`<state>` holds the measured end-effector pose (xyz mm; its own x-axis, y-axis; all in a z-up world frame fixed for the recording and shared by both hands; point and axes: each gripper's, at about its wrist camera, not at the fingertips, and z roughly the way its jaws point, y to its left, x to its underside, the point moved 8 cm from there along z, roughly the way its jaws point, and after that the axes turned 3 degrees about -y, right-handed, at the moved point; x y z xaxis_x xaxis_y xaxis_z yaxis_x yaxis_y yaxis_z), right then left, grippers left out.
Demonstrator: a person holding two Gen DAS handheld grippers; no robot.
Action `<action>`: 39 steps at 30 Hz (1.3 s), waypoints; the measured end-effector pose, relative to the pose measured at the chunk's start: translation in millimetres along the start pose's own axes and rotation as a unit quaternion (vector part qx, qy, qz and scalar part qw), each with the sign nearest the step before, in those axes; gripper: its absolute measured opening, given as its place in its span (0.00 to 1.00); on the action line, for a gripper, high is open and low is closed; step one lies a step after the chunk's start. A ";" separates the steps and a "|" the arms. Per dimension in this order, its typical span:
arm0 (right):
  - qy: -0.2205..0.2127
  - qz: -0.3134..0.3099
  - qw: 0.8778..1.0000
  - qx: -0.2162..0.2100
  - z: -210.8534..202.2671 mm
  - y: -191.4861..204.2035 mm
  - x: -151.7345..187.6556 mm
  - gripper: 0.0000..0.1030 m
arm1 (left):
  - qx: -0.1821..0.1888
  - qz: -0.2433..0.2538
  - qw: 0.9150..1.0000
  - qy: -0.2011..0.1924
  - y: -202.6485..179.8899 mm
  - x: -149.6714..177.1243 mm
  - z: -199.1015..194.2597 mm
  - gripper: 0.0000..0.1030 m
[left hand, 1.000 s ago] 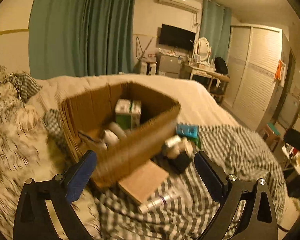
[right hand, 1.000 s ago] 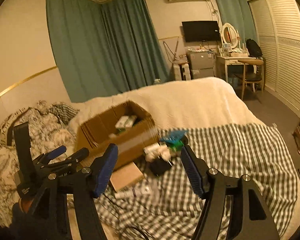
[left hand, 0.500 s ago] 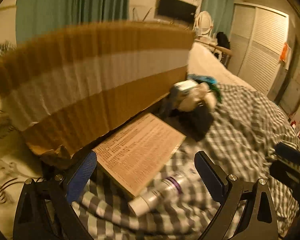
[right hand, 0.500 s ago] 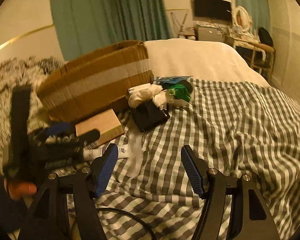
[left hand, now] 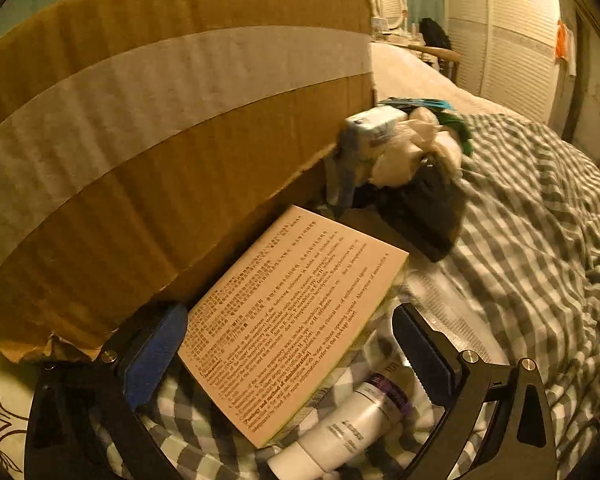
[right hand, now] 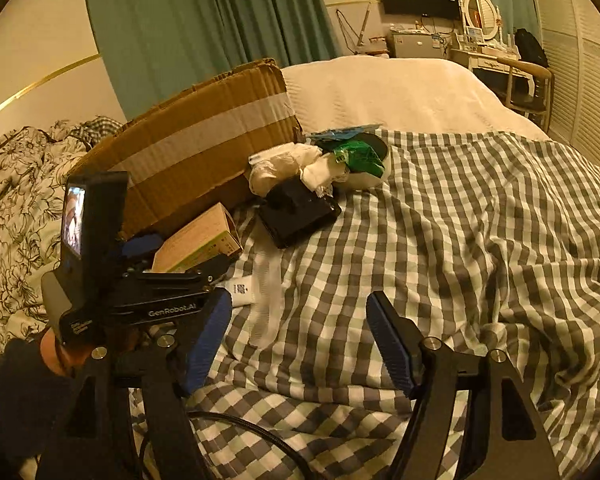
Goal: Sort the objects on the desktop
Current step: 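Grasp the beige printed box with the left tool, then lift the beige printed box with the left tool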
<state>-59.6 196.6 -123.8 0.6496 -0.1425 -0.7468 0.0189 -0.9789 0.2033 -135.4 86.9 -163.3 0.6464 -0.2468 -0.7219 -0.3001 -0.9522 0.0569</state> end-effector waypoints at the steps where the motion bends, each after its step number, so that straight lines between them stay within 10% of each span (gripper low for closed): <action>1: 0.002 0.001 1.000 0.002 -1.1 -0.9 1.9 0.67 | 0.031 0.004 0.999 -0.005 -7.9 0.4 -7.6 1.00; 4: 0.003 0.007 1.000 0.007 -3.5 -1.9 3.0 0.67 | 0.096 0.048 0.994 -0.009 -37.5 2.5 -25.3 1.00; 8: 0.005 0.007 1.000 0.012 -3.0 -2.4 4.0 0.67 | 0.048 0.094 0.994 -0.006 -41.7 7.6 -21.9 1.00; 16: 0.019 0.004 1.000 0.009 8.1 -1.8 7.8 0.67 | 0.021 -0.129 0.991 0.038 35.4 23.8 -17.2 1.00; 23: 0.034 0.003 0.999 0.012 14.5 -0.5 14.0 0.67 | 0.052 -0.122 0.990 0.041 22.3 19.7 1.0 1.00; 28: 0.025 0.015 0.999 0.014 9.9 -4.3 11.1 0.67 | 0.178 -0.118 0.977 0.024 -18.2 11.4 -25.9 1.00; 34: 0.029 0.023 0.999 0.016 11.3 -7.7 12.7 0.67 | 0.095 -0.083 0.992 0.008 0.8 6.3 -12.1 1.00; 39: 0.040 0.019 0.999 0.014 16.0 -6.4 16.8 0.67 | 0.147 -0.114 0.982 0.012 3.2 -0.6 5.3 1.00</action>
<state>-61.0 198.2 -147.7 0.7078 -0.1694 -0.6858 -0.0284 -0.9769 0.2119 -140.5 85.0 -166.3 0.7356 -0.0403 -0.6762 -0.3324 -0.8912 -0.3085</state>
